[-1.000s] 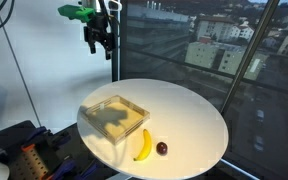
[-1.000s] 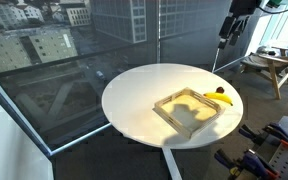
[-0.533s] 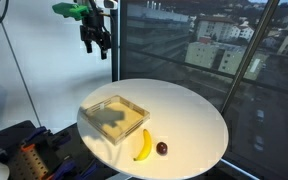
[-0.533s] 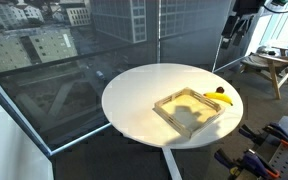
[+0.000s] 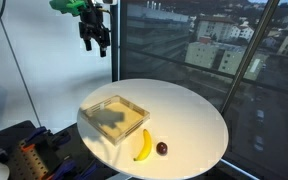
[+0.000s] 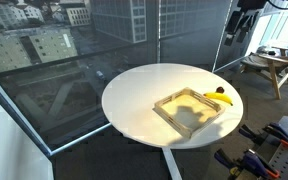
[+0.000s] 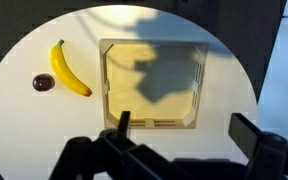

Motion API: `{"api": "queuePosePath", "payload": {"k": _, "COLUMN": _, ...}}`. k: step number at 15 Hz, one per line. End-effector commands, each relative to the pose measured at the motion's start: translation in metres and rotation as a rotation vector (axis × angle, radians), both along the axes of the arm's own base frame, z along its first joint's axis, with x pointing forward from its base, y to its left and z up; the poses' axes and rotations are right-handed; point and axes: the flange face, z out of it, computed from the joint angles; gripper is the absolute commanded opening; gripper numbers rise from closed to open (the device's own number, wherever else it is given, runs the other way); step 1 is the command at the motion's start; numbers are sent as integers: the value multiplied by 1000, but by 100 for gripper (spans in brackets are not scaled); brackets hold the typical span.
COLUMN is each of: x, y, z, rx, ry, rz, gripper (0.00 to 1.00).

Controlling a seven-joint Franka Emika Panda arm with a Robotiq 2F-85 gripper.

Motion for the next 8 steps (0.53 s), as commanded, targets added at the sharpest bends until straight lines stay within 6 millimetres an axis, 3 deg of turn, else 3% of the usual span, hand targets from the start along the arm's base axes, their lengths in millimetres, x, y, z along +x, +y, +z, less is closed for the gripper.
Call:
{"api": "queuePosePath", "payload": {"k": 1, "x": -2, "y": -6, "z": 14, "rx": -9, "ry": 4, "rz": -33, "gripper": 100}}
{"api": "queuePosePath", "payload": {"k": 8, "x": -1, "y": -12, "z": 25, "rx": -7, "ry": -1, "rz": -44, "gripper": 100}}
